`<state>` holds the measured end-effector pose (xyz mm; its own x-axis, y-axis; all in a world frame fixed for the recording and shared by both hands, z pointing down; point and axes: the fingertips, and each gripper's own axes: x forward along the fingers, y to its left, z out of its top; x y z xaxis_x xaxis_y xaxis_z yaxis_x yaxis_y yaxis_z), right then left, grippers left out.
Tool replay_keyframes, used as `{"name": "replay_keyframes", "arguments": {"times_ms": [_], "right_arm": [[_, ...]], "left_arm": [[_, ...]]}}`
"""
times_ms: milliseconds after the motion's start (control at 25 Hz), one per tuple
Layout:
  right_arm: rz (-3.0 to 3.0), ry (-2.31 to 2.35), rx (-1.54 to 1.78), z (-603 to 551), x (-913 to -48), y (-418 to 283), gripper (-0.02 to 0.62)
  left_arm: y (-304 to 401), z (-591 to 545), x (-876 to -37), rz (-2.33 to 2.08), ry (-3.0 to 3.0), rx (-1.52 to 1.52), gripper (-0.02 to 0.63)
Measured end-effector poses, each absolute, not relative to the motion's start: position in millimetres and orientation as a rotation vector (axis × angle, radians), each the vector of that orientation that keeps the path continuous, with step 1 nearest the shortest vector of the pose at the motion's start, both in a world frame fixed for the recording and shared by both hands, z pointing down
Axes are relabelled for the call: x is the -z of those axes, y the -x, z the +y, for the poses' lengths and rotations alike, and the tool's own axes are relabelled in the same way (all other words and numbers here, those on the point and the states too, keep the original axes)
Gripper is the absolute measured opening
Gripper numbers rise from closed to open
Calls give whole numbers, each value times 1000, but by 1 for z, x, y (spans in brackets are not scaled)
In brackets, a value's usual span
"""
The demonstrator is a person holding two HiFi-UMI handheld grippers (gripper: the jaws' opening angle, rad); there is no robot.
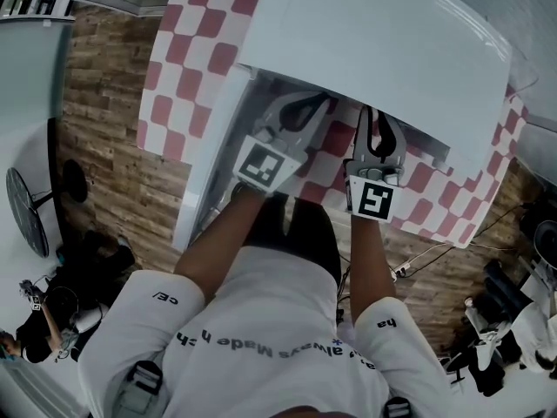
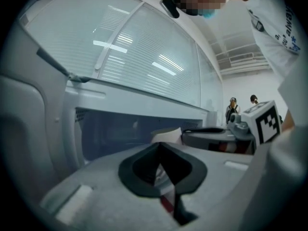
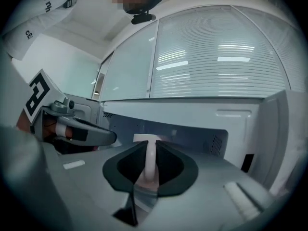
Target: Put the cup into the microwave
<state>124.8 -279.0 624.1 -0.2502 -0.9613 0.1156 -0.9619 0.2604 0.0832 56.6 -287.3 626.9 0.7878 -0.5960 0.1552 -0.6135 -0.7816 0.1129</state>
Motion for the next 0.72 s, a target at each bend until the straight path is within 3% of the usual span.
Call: {"name": "replay_keyframes", "arguments": {"times_ms": [720], "right_arm": [[-2370, -1876, 8, -333, -653, -137, 48]], "left_arm": [[-69, -340, -654, -1084, -2802, -169, 3]]}}
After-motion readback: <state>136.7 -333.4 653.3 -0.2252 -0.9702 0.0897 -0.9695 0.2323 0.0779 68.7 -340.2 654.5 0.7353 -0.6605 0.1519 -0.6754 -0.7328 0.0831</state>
